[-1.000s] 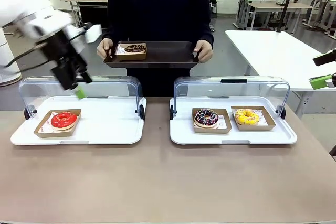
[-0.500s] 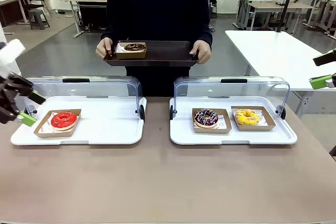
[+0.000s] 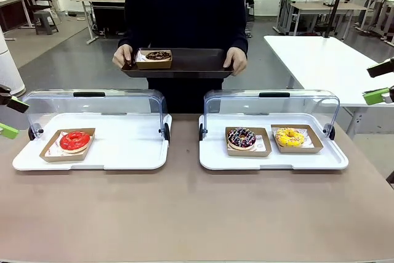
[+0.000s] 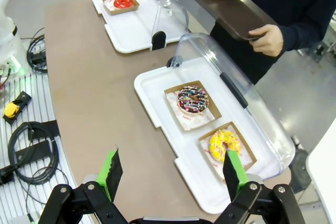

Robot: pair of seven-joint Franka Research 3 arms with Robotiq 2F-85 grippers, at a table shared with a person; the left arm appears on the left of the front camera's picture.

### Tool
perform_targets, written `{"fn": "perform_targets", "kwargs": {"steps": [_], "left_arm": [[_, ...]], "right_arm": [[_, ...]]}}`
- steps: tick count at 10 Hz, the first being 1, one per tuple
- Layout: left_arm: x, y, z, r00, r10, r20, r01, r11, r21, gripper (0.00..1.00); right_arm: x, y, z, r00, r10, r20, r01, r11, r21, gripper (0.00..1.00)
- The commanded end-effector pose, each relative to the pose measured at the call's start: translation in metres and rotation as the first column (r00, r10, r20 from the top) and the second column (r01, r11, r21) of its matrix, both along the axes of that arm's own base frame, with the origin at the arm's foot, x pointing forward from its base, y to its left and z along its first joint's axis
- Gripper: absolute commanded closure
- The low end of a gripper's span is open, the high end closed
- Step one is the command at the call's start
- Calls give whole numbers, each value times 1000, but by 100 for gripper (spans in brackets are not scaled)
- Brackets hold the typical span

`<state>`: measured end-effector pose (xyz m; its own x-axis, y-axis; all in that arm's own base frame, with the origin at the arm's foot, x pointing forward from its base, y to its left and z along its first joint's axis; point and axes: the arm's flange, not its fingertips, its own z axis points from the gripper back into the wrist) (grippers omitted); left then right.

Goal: Provide the desired donut to the person.
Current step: Pick up and lift the Paper togo box containing the Donut pointed at by the person.

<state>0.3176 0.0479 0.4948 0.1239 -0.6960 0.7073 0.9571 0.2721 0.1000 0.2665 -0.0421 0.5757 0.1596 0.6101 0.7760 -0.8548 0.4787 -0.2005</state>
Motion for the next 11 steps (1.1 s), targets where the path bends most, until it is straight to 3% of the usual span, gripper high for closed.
{"fn": "perform_targets", "kwargs": {"steps": [1,8,11], "left_arm": [[-41,-5,-33,999,45,30,-43,998,-45,0],[-48,6,-28,974,151,169,-129,982,-136,0],[-38,-1,-25,981,129,143,-115,988,-100,0]], "right_arm": [[2,0,-1,1000,18,0,-18,1000,2,0],[2,0,-1,1000,18,0,-18,1000,2,0],[2,0,-1,1000,18,0,-18,1000,2,0]]}}
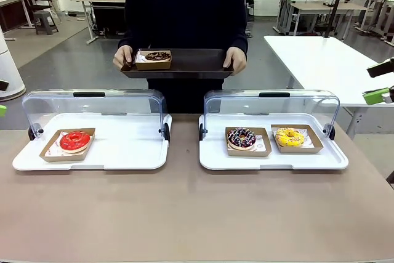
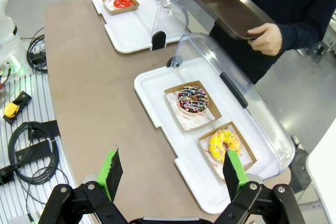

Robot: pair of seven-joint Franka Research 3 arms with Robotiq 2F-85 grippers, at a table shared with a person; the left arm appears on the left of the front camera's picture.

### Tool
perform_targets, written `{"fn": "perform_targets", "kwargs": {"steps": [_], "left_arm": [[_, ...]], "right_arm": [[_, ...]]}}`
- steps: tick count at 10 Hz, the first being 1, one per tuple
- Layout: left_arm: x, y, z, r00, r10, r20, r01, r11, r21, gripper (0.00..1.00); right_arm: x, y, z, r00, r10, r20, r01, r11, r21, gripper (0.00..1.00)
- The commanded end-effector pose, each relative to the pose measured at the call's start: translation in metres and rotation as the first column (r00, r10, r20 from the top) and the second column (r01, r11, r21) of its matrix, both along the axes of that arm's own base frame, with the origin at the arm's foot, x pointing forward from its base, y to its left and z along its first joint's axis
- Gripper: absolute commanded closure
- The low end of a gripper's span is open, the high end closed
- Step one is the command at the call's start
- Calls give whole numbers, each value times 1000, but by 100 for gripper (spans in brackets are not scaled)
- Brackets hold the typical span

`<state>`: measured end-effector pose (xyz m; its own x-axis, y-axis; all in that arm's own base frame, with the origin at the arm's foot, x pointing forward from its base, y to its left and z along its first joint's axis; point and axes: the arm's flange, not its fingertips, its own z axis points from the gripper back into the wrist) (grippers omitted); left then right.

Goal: Provide the desired donut to the person.
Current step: Pick up and lift the Paper togo box containing the Donut pointed at by the person.

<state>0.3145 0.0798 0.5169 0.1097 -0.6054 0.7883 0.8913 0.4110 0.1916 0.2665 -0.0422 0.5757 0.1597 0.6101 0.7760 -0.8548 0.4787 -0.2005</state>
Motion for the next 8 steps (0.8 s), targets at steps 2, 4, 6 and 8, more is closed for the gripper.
{"fn": "perform_targets", "kwargs": {"steps": [2,4,6,8], "left_arm": [[-1,3,2,1000,7,5,-7,1000,-7,0],[-1,3,2,1000,7,5,-7,1000,-7,0],[-1,3,2,1000,7,5,-7,1000,-7,0],[-1,3,2,1000,7,5,-7,1000,-7,0]], "right_arm": [[2,0,-1,1000,18,0,-18,1000,2,0],[2,0,-1,1000,18,0,-18,1000,2,0],[2,0,-1,1000,18,0,-18,1000,2,0],[2,0,-1,1000,18,0,-18,1000,2,0]]}}
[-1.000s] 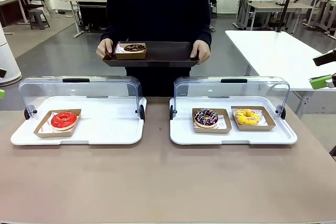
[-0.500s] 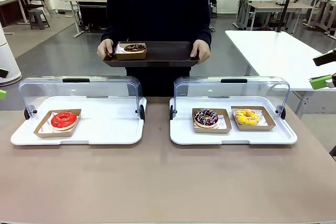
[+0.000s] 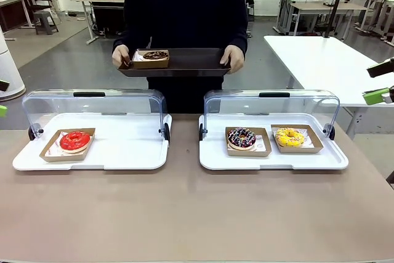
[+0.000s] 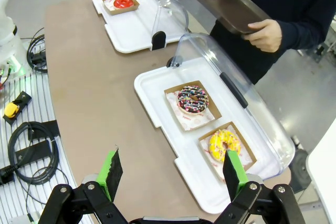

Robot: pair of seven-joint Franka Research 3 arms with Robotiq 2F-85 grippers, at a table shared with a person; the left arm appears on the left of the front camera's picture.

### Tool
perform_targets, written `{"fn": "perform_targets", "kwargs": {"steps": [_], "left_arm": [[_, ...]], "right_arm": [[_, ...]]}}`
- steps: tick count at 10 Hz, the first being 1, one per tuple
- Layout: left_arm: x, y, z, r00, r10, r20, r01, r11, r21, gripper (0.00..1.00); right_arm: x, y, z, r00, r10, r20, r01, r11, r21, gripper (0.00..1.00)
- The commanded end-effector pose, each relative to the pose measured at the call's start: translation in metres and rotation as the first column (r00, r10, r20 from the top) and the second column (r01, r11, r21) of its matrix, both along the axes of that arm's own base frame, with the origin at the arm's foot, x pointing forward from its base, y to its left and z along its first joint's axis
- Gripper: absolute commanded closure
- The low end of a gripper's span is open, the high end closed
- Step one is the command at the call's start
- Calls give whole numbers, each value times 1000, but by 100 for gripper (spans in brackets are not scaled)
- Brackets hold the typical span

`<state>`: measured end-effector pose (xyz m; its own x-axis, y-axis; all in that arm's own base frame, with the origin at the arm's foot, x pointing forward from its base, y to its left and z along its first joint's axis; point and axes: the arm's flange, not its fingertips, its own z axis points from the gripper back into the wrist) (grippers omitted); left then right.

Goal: Provide the desired donut to the person.
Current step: Pick up and lift the Paper togo box containing the Donut pointed at by the person.

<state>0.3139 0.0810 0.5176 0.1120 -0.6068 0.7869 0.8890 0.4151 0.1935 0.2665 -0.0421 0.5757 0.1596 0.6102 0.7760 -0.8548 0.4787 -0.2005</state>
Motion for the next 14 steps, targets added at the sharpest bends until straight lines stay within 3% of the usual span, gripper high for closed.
{"fn": "perform_targets", "kwargs": {"steps": [1,14], "left_arm": [[-1,2,1,1000,2,4,-2,1000,-9,0],[-1,2,1,1000,2,4,-2,1000,-9,0]], "right_arm": [[2,0,-1,1000,18,0,-18,1000,2,0],[2,0,-1,1000,18,0,-18,1000,2,0]]}}
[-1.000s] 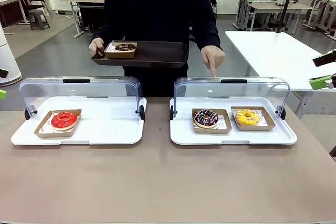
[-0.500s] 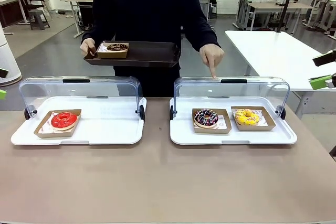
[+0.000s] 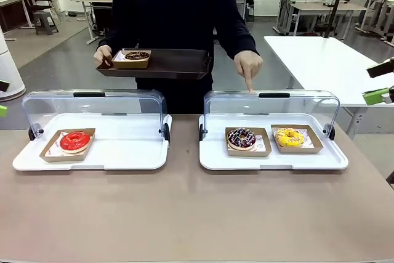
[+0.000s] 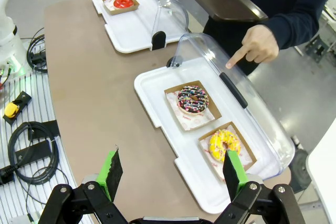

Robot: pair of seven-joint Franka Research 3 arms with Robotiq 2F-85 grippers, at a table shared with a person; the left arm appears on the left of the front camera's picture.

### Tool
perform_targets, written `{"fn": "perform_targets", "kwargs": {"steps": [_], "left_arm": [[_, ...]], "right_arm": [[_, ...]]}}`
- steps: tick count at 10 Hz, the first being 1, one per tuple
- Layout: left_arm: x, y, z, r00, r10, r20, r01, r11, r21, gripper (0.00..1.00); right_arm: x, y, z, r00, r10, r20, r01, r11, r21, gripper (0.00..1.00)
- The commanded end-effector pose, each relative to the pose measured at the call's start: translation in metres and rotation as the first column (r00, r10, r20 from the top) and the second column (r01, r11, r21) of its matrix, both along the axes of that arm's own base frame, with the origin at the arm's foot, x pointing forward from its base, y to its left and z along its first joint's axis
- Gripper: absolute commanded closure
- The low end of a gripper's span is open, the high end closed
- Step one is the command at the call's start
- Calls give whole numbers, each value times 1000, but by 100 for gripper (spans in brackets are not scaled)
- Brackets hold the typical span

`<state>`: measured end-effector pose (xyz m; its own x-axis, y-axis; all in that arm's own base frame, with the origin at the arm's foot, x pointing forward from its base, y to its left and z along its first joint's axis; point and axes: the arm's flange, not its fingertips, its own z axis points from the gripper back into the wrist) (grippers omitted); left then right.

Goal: Provide the desired donut to the person.
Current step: Pick up and lift the Paper togo box containing the Donut pointed at by the person.

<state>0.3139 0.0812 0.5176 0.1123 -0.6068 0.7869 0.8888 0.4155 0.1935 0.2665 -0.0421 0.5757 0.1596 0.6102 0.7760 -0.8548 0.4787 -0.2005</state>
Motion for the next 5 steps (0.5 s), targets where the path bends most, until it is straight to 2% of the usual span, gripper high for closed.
{"fn": "perform_targets", "kwargs": {"steps": [1,5], "left_arm": [[-1,2,1,1000,1,4,-1,1000,-9,0],[-1,2,1,1000,1,4,-1,1000,-9,0]], "right_arm": [[2,0,-1,1000,18,0,-18,1000,2,0],[0,0,0,1000,0,0,0,1000,0,0]]}}
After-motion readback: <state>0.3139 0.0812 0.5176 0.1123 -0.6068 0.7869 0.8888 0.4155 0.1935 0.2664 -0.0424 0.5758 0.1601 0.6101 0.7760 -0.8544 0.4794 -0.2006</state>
